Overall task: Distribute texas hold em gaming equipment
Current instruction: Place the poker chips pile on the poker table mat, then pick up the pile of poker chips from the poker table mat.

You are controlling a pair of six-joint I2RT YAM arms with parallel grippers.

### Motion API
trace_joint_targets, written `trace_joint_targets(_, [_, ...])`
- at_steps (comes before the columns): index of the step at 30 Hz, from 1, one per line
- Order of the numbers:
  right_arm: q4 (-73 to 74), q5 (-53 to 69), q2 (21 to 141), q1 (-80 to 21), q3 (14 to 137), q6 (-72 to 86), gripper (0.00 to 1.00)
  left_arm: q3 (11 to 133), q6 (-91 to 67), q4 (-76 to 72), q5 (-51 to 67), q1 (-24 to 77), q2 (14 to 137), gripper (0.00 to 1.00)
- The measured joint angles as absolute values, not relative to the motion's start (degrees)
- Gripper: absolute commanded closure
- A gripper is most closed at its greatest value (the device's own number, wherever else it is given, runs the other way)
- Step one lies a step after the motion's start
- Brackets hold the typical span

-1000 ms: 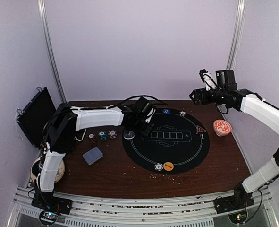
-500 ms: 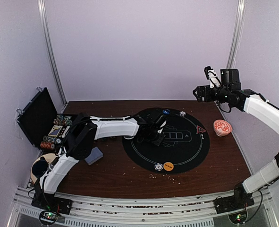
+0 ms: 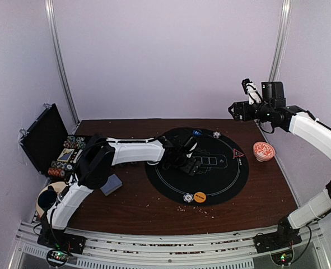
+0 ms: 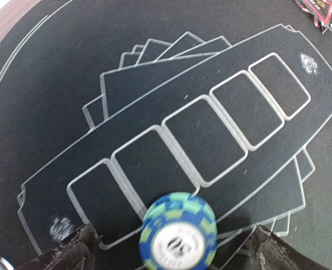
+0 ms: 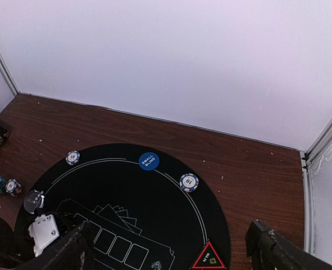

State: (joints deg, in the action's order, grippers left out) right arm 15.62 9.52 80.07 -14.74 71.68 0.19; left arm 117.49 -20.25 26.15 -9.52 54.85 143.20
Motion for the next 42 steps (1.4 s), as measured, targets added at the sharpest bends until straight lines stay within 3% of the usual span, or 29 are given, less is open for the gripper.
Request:
trace_joint_targets(9, [18.11,11.25,84.58,-16.1,73.03,-2.2,0.05,104.2,-20.29,24.51,-13.21,54.85,126.39,0.02])
trace_joint_targets(17, [26.09,10.39,95.07,-25.21,81.23,-7.81,0.05,88.31,-20.88,19.11,-23.2,54.85,106.28,0.02])
trace_joint_targets(32, [43.62,8.32,124.03,-37.21,100.84,-11.66,0.08,59.81,-22.7,10.72,-37.45,54.37,96.07,0.02])
trace_joint_targets(42, [45.89,9.02,125.95,-36.91,103.68,-10.33,0.1,49.8,-22.72,0.54,-38.7,53.93,91.39,0.02])
